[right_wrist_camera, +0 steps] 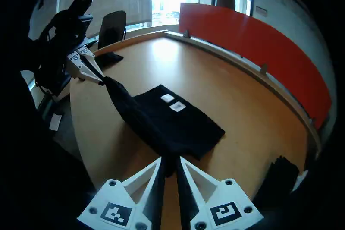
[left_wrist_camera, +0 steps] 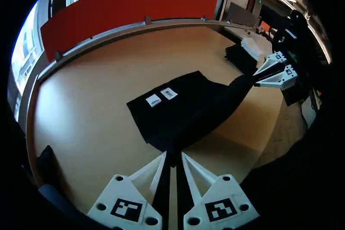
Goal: Fold towel
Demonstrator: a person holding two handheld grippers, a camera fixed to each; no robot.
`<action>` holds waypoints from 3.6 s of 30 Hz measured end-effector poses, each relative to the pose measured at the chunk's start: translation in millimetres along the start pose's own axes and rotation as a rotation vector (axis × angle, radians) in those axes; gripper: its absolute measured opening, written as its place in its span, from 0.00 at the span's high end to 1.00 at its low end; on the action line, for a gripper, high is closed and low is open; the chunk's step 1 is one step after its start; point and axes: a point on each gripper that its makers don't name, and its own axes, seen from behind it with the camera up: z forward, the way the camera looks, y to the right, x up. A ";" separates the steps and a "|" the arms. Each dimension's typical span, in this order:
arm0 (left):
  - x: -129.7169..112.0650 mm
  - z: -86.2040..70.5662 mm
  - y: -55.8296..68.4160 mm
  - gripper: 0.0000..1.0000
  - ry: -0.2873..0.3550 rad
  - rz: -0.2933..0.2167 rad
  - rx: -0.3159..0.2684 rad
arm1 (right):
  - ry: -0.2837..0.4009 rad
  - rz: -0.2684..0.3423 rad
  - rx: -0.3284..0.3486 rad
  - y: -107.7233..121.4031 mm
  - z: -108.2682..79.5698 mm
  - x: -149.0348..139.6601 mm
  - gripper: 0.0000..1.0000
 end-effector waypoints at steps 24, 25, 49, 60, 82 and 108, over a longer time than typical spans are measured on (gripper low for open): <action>45.9 44.1 -45.6 0.92 -0.020 0.060 0.071 | -0.030 -0.023 -0.028 64.2 38.3 26.4 0.84; 46.8 46.9 -46.8 0.92 -0.023 0.059 0.071 | -0.033 -0.019 -0.028 66.7 40.3 25.7 0.84; 41.8 108.1 -68.5 0.92 -0.077 0.060 0.093 | -0.118 0.020 -0.029 100.8 87.8 4.4 0.84; 41.5 133.1 -76.5 0.88 -0.082 0.081 0.115 | -0.143 0.033 -0.038 114.2 105.2 -5.6 0.80; 39.5 155.4 -93.7 0.66 -0.096 0.102 0.155 | -0.156 0.061 -0.109 139.2 123.3 -15.9 0.47; 40.9 132.9 -109.4 0.01 -0.063 0.059 0.191 | -0.102 0.077 -0.143 138.3 113.9 -8.4 0.02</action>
